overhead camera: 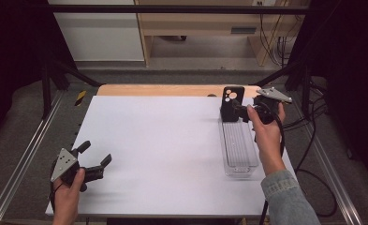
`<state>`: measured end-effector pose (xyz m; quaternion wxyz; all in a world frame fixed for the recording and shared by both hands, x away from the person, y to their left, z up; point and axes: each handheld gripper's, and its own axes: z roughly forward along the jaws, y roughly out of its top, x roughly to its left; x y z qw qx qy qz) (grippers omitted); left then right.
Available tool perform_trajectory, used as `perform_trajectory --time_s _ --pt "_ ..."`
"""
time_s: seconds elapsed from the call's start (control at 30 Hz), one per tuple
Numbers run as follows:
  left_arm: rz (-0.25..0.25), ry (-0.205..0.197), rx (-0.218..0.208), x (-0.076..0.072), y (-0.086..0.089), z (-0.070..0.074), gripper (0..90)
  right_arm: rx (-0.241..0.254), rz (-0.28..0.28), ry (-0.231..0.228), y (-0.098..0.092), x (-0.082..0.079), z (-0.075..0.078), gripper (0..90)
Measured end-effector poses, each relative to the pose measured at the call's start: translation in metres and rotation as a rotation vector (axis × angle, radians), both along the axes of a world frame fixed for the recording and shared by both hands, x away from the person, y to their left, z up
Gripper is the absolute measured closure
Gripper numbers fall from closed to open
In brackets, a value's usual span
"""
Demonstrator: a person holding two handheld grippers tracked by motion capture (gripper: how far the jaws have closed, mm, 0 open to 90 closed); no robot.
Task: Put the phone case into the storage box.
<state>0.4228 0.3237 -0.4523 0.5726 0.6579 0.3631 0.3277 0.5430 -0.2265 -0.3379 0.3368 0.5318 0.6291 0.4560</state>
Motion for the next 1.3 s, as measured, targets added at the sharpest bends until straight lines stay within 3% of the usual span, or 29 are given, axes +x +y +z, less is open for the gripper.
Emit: perform_trajectory --time_s 0.13,0.27,0.67,1.3 --pt "-0.008 -0.021 0.032 -0.005 -0.007 0.002 3.2 0.016 0.006 -0.027 -0.004 -0.005 0.004 6.6" --pt "-0.022 -0.016 0.039 -0.007 -0.012 0.002 2.9 0.018 0.016 -0.041 -0.005 -0.008 0.006 6.6" --pt "-0.017 0.006 0.014 -0.006 -0.009 0.0 2.6 0.021 0.08 -0.071 0.002 -0.019 0.013 5.2" --pt "-0.014 0.011 0.004 -0.006 -0.008 0.0 2.3 0.028 0.12 -0.112 0.003 -0.035 0.028 5.3"
